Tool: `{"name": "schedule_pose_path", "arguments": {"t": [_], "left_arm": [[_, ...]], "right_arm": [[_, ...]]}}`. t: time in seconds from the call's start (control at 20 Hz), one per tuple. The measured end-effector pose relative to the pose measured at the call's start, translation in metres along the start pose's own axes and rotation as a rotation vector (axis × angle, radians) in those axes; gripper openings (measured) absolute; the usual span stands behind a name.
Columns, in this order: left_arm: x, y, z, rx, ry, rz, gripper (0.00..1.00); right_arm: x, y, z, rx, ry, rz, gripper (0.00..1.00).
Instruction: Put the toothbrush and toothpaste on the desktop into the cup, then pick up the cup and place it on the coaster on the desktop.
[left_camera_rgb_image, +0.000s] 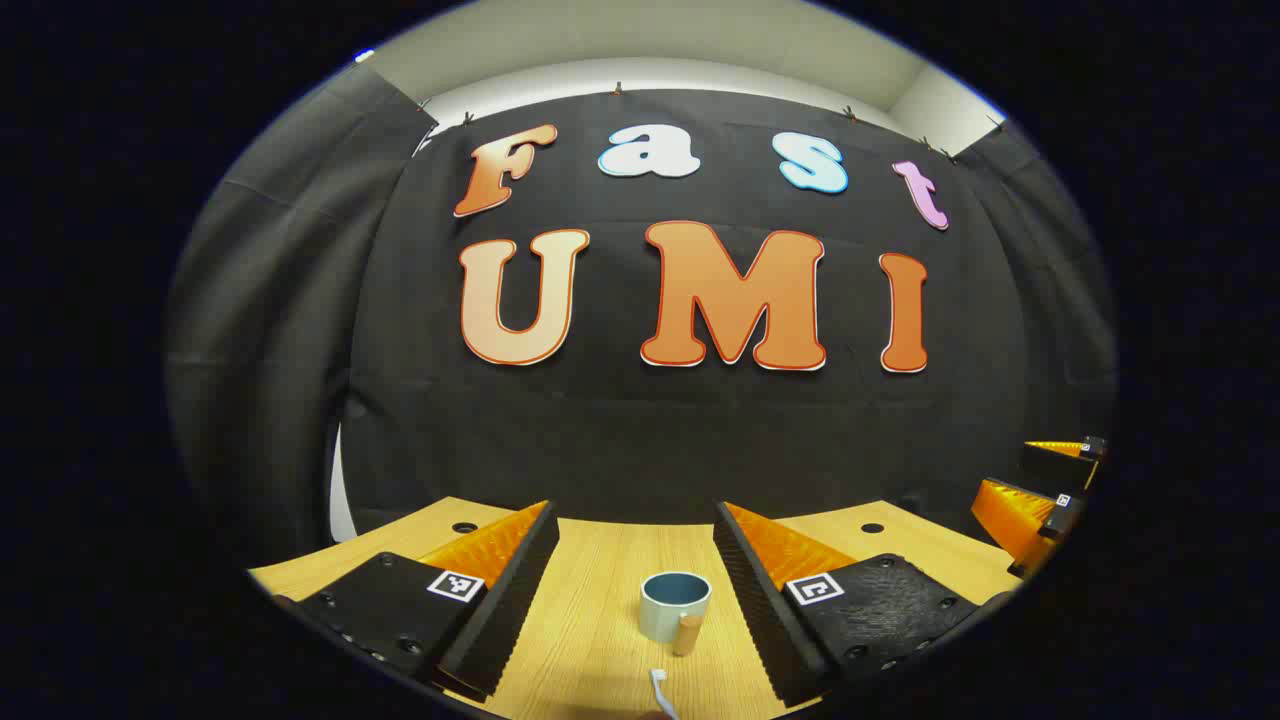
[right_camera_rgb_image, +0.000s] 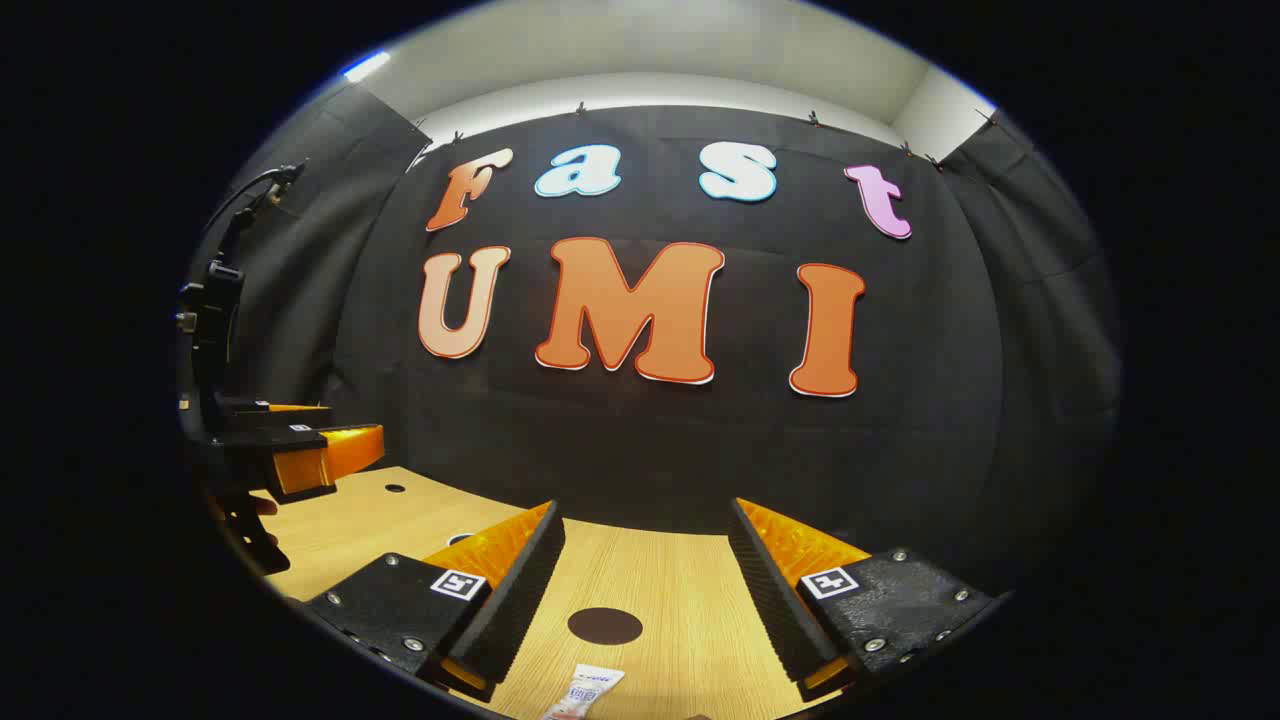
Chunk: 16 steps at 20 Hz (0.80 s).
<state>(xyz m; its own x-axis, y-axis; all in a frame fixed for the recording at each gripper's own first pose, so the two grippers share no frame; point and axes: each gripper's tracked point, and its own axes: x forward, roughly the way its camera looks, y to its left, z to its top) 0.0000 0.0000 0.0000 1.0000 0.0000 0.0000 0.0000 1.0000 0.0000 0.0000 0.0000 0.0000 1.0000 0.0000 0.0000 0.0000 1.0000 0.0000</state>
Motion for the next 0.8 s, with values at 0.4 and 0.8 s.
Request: {"name": "schedule_pose_path", "arguments": {"t": [0.4, 0.8], "left_arm": [[-0.005, -0.011, -0.006, -0.028, 0.027, 0.008, 0.94], [-0.003, -0.011, -0.005, -0.001, 0.028, 0.006, 0.94]], "right_arm": [[-0.010, -0.017, -0.007, -0.002, 0.022, -0.014, 0.99], [-0.006, -0.022, -0.014, -0.006, 0.034, -0.029, 0.99]]}}
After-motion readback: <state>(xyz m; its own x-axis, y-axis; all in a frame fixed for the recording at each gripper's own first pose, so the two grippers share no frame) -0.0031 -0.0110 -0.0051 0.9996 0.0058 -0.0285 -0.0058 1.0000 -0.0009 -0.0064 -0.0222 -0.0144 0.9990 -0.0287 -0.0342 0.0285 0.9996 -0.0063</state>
